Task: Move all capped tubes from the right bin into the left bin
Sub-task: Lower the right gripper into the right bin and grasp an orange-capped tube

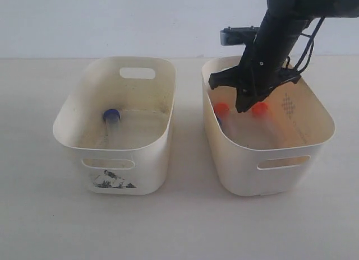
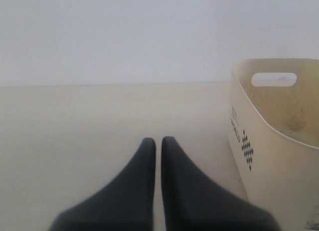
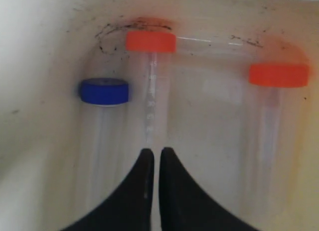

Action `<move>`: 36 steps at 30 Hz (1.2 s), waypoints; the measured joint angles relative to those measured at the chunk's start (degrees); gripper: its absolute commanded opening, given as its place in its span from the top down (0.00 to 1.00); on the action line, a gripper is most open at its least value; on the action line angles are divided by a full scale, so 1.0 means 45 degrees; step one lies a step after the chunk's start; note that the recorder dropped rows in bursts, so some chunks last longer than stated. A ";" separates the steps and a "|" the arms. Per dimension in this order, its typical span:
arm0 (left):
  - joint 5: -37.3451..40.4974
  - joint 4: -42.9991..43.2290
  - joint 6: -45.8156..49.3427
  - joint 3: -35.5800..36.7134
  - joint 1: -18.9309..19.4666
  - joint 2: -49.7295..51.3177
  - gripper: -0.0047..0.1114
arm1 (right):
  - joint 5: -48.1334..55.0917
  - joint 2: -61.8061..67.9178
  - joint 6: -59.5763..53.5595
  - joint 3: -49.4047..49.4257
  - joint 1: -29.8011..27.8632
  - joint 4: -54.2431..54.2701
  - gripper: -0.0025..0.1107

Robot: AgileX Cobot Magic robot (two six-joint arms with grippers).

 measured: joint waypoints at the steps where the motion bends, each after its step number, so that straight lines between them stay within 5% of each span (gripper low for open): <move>1: 0.0000 0.0000 0.0000 0.0000 0.0000 0.0000 0.92 | 0.0000 0.0153 0.0000 0.0000 0.0000 0.0000 0.94; 14: 0.0000 0.0000 0.0000 0.0000 0.0000 0.0000 0.92 | -0.0032 0.0952 -0.0212 -0.0082 0.0000 0.0242 0.91; 21: 0.0000 0.0000 0.0000 0.0000 0.0000 0.0000 0.92 | -0.0060 0.0952 -0.0984 -0.0154 0.0000 0.0242 0.37; 28: 0.0000 0.0000 0.0000 0.0000 0.0000 0.0000 0.92 | -0.0609 0.0929 -0.1030 -0.0154 0.0000 0.0242 0.48; 36: 0.0000 0.0000 0.0000 0.0000 0.0000 0.0000 0.92 | -0.1434 0.1060 -0.1006 -0.0154 0.0000 0.0272 0.48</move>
